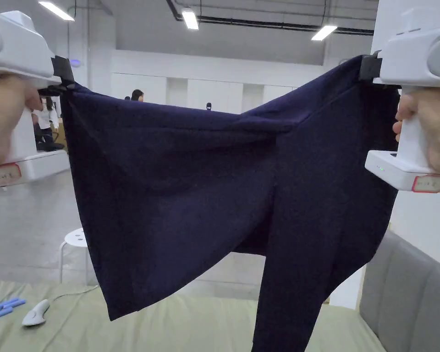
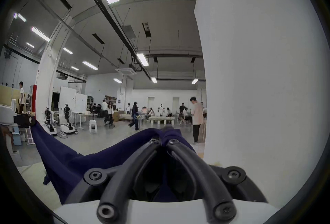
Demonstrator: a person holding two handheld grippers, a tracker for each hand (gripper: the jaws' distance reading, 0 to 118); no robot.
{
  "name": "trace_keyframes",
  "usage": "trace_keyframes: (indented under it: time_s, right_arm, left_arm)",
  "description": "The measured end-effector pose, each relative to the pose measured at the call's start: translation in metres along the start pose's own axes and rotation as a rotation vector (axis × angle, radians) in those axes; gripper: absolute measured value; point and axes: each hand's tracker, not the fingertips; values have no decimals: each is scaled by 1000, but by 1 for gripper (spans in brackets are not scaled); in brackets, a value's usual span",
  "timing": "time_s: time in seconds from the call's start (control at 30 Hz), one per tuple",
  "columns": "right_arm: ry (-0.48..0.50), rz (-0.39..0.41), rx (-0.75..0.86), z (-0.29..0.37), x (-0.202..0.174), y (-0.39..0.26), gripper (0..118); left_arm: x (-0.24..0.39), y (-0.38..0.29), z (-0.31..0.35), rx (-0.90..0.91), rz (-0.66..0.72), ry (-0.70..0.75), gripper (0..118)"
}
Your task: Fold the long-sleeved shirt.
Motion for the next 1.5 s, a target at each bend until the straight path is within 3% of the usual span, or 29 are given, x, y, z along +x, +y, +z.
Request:
trace_keyframes:
  time_s: [0.2, 0.23, 0.3, 0.43, 0.5, 0.63, 0.7, 0.83, 0.97, 1.07, 1.2, 1.4, 1.43, 1.47, 1.5]
  right_arm:
    - [49, -11, -186, 29, 2, -132, 2]
    - [52, 18, -243, 35, 1, -156, 2]
    - [71, -5, -316, 56, 1, -206, 2]
    - [68, -36, -445, 114, 9, -290, 2]
    - [74, 5, -510, 149, 14, -327, 2]
    - [57, -42, -580, 228, 33, -389, 2]
    - [68, -47, -629, 270, 41, -411, 2]
    - [58, -70, -752, 350, 52, -467, 2]
    - [61, -18, -916, 418, 51, -525, 2]
    - [57, -61, -1003, 454, 56, -559, 2]
    - [34, -117, -1062, 475, 57, -573, 2]
    - [33, -121, -1079, 471, 53, -573, 2]
    - [38, -111, -1087, 470, 51, -573, 6]
    - [46, -100, -1092, 469, 51, -571, 36]
    - [23, -64, -1077, 469, 51, -564, 79]
  left_arm:
    - [-26, -110, 1, -163, -72, -15, 4]
    - [-32, -133, 6, -194, -33, -32, 4]
    - [-42, -177, 19, -251, -30, -41, 4]
    - [-57, -263, 59, -358, -20, -58, 4]
    - [-65, -302, 87, -424, -2, -73, 4]
    - [-67, -363, 164, -474, 58, -93, 4]
    - [-70, -390, 198, -552, -1, -124, 4]
    - [-76, -451, 269, -668, 27, -96, 4]
    - [-92, -514, 328, -831, 45, -81, 4]
    - [-91, -547, 363, -911, 62, -55, 4]
    - [-104, -572, 382, -944, 84, -13, 4]
    - [-102, -578, 379, -939, 85, 6, 6]
    - [-101, -578, 378, -933, 81, 8, 17]
    - [-99, -576, 377, -921, 63, 15, 48]
    - [-97, -573, 376, -915, 30, 29, 84]
